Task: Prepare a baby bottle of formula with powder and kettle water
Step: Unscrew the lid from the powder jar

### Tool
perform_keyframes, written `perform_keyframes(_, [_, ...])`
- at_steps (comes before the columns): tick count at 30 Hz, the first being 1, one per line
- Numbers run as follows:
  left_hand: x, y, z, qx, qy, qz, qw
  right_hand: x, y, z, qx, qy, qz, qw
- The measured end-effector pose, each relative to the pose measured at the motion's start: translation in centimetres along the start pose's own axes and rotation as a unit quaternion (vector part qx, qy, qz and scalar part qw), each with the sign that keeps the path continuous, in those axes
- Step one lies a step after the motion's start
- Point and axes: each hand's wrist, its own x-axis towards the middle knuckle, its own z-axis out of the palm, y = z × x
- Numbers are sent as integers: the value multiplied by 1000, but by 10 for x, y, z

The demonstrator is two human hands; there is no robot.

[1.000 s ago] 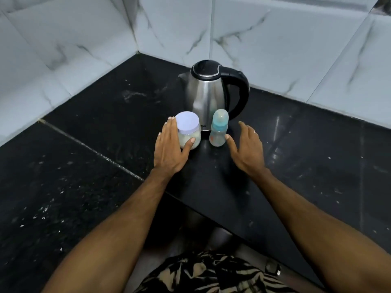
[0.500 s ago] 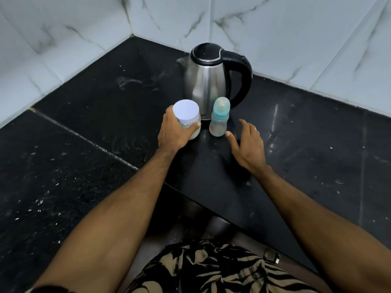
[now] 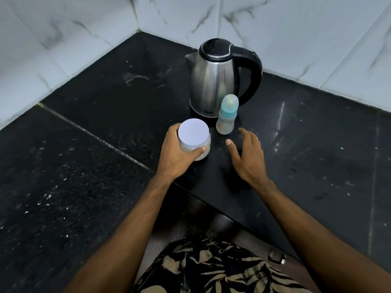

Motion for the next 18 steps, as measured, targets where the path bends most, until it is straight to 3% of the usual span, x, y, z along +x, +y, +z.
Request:
perform_keyframes(14, [-24,-12,3,-13,-27,-5,1000,-2,-40,3,99,-23,-57,993])
perform_keyframes(18, [-24,-13,5,-42,-30,-10,999,9,-60,-5,79,-56,-108,989])
